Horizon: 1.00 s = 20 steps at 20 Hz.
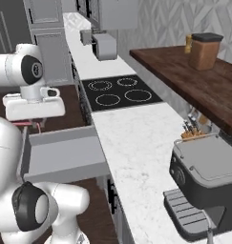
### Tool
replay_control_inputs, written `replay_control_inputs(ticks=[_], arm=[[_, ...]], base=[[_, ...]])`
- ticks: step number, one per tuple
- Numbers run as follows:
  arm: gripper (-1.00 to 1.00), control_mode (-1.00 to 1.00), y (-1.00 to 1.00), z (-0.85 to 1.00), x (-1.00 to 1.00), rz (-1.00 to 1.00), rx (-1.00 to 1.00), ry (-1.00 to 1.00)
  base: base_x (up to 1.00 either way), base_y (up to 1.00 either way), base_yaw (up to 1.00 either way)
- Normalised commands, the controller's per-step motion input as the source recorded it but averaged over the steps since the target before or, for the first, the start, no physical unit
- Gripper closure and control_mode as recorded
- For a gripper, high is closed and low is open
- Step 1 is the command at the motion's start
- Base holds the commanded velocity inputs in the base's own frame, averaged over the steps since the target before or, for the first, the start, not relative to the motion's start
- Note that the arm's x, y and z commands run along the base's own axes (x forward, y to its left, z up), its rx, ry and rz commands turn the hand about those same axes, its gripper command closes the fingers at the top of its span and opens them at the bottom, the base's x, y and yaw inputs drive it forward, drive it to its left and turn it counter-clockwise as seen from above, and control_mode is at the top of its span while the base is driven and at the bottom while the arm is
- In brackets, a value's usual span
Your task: Take a straw from the drawer in front and place it inside the glass cup on the dining counter.
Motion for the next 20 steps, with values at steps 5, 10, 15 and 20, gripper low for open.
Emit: replay_control_inputs(ticks=[5, 10, 15, 20], arm=[[1.00, 1.00, 0.00, 0.00, 0.00, 0.00, 0.00, 0.00], [1.00, 1.00, 0.00, 0.00, 0.00, 0.00, 0.00, 0.00], [1.00, 1.00, 0.00, 0.00, 0.00, 0.00, 0.00, 0.00], [1.00, 1.00, 0.00, 0.00, 0.00, 0.00, 0.00, 0.00]], base=[[-1.00, 0.73, 0.22], [-0.41, 1.00, 0.60], [-0.02, 1.00, 0.61], [0.01, 1.00, 0.51]])
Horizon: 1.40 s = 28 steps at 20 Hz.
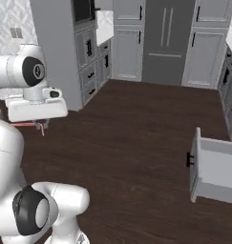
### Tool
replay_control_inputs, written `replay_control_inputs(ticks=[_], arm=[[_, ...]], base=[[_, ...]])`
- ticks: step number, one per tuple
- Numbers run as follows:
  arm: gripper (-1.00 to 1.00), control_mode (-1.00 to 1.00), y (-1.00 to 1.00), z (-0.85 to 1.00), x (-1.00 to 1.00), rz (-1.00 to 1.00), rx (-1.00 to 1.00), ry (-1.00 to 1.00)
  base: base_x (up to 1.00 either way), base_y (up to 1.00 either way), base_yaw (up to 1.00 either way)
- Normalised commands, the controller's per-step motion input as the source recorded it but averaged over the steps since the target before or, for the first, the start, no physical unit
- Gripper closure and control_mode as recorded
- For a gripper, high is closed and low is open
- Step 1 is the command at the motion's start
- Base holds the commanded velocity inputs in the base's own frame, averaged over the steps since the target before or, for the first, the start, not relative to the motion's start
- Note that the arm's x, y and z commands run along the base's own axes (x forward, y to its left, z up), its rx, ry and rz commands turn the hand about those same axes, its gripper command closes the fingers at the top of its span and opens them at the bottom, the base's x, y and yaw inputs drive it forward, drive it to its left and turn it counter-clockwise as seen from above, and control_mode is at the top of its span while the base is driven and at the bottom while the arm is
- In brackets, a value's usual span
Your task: Take a straw from the drawer in front and place it inside the glass cup on the dining counter.
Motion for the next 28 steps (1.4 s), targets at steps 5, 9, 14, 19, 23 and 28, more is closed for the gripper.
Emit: replay_control_inputs(ticks=[5, 9, 14, 19, 23, 28], arm=[[1.00, 1.00, 0.00, 0.00, 0.00, 0.00, 0.00, 0.00], [1.00, 1.00, 0.00, 0.00, 0.00, 0.00, 0.00, 0.00], [1.00, 1.00, 0.00, 0.00, 0.00, 0.00, 0.00, 0.00], [1.00, 1.00, 0.00, 0.00, 0.00, 0.00, 0.00, 0.00], [1.00, 1.00, 0.00, 0.00, 0.00, 0.00, 0.00, 0.00], [1.00, 1.00, 0.00, 0.00, 0.00, 0.00, 0.00, 0.00]], base=[[0.70, 0.88, 0.22], [1.00, 0.48, 0.08], [1.00, 0.04, 0.09], [1.00, -0.13, 0.17], [1.00, -0.31, 0.29], [1.00, -0.31, 0.49]])
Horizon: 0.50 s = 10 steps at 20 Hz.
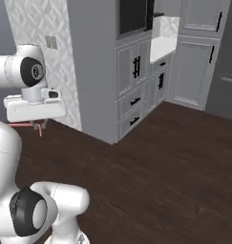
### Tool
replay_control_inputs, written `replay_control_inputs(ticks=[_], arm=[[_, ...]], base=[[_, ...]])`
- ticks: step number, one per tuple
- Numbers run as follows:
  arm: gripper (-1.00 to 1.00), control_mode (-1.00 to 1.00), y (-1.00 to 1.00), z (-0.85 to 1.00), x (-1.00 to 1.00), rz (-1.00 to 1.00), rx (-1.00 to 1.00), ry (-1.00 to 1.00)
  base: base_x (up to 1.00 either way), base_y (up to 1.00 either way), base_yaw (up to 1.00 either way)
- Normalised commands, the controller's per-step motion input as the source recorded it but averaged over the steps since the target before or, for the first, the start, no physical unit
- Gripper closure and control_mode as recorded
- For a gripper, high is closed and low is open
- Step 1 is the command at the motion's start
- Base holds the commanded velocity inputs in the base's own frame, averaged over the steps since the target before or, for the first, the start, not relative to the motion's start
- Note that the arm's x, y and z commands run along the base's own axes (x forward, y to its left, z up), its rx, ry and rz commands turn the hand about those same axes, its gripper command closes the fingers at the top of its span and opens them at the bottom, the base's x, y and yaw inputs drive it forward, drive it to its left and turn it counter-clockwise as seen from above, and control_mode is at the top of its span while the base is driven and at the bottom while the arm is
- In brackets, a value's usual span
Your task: Take a straw from the drawer in front and place it inside the glass cup on the dining counter.
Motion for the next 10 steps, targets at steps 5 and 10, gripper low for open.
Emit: replay_control_inputs(ticks=[5, 10], arm=[[1.00, 1.00, 0.00, 0.00, 0.00, 0.00, 0.00, 0.00], [1.00, 1.00, 0.00, 0.00, 0.00, 0.00, 0.00, 0.00]], base=[[1.00, -0.27, 0.65], [1.00, -0.30, 0.67]])
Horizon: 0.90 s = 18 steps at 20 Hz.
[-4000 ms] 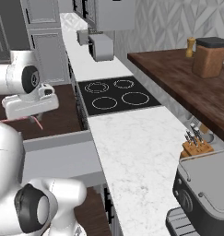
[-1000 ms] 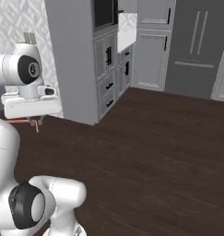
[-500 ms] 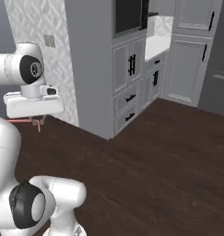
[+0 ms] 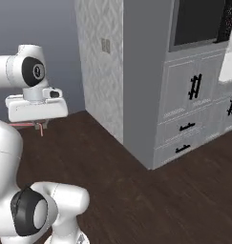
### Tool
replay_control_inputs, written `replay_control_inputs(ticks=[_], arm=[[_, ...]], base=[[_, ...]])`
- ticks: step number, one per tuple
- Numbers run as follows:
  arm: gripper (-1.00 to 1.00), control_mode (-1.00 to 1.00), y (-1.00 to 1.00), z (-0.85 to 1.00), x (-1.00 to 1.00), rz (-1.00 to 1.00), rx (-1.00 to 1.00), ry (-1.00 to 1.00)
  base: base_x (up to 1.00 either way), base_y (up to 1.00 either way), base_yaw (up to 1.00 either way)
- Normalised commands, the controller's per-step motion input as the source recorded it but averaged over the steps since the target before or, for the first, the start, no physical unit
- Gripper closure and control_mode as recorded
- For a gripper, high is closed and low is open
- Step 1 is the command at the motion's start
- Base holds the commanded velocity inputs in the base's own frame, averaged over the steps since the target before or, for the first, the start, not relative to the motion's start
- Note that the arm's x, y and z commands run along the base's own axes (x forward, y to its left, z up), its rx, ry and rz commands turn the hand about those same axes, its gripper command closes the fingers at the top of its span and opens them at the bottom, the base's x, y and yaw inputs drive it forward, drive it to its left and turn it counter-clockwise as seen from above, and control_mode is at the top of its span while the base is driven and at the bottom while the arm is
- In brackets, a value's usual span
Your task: Take a straw from the drawer in front and place it inside the glass cup on the dining counter.
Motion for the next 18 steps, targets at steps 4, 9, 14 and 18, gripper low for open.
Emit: replay_control_inputs(ticks=[4, 9, 14, 18], arm=[[1.00, 1.00, 0.00, 0.00, 0.00, 0.00, 0.00, 0.00], [1.00, 1.00, 0.00, 0.00, 0.00, 0.00, 0.00, 0.00], [1.00, 1.00, 0.00, 0.00, 0.00, 0.00, 0.00, 0.00], [1.00, 1.00, 0.00, 0.00, 0.00, 0.00, 0.00, 0.00]], base=[[1.00, -0.30, 0.69], [1.00, -0.23, 0.71], [1.00, -0.23, 0.67], [1.00, -0.26, 0.57]])
